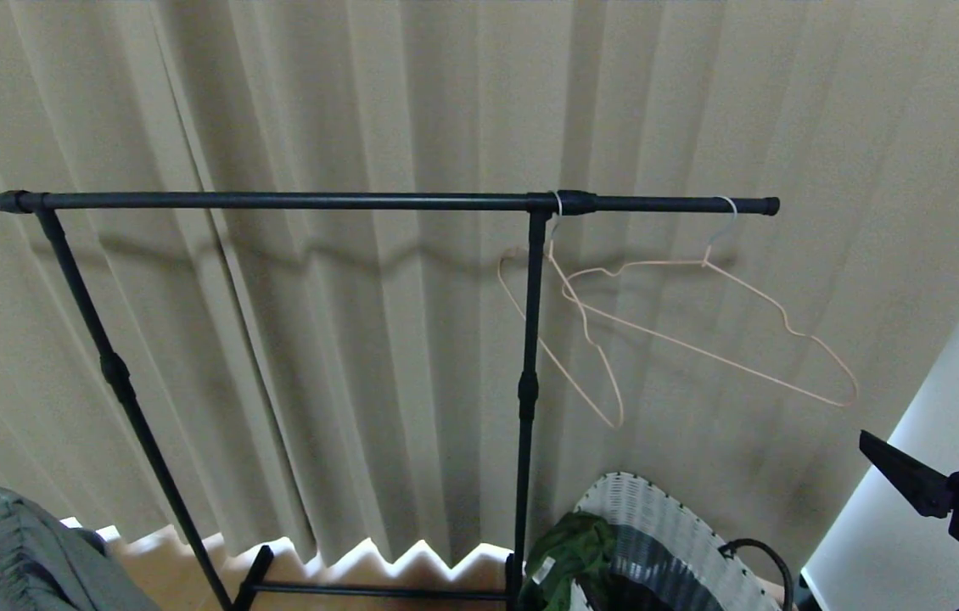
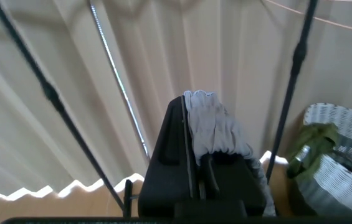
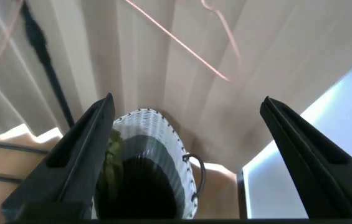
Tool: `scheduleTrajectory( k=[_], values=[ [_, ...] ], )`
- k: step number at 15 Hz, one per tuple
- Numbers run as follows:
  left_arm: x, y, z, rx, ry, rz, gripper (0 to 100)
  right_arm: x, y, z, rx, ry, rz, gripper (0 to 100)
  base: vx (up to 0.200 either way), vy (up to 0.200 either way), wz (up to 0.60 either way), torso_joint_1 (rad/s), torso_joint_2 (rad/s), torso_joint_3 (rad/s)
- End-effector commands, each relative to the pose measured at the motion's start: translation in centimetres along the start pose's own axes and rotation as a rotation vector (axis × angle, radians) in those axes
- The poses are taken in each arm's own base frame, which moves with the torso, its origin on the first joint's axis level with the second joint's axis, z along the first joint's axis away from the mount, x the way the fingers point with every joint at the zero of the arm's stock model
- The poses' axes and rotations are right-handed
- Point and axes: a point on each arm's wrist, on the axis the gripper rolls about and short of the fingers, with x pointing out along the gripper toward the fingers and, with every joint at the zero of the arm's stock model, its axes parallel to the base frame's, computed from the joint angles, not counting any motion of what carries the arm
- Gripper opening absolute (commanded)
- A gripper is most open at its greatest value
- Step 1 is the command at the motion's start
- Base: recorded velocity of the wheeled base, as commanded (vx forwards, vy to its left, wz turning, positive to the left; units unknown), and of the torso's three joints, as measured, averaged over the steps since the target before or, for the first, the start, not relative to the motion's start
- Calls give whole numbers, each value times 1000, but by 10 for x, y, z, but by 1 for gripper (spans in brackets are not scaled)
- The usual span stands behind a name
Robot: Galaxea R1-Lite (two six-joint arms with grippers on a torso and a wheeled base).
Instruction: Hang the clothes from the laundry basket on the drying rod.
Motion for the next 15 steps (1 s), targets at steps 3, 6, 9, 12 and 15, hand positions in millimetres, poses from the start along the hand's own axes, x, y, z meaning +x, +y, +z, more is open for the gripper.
scheduleTrajectory(
  k=[3, 6, 9, 12, 15],
  values=[
    [0, 0, -1, 1, 1, 0, 0, 0, 0, 0, 0, -2, 0, 100, 200, 0, 0, 4, -1, 4],
    [-1, -2, -8, 7, 16, -9, 0, -1, 0, -2, -4, 3, -7, 100, 0, 0, 0, 0, 0, 0],
    [0, -2, -10, 5, 27, -11, 0, -9, 0, -2, -11, -25, -2, 100, 0, 0, 0, 0, 0, 0],
    [0, -2, -10, 5, 28, -11, 0, 3, -8, 13, -108, -33, -50, 100, 0, 0, 0, 0, 0, 0],
    [-1, -2, -9, 6, 21, -10, 0, 28, -18, 27, -191, -14, -18, 100, 0, 0, 0, 0, 0, 0]
  ],
)
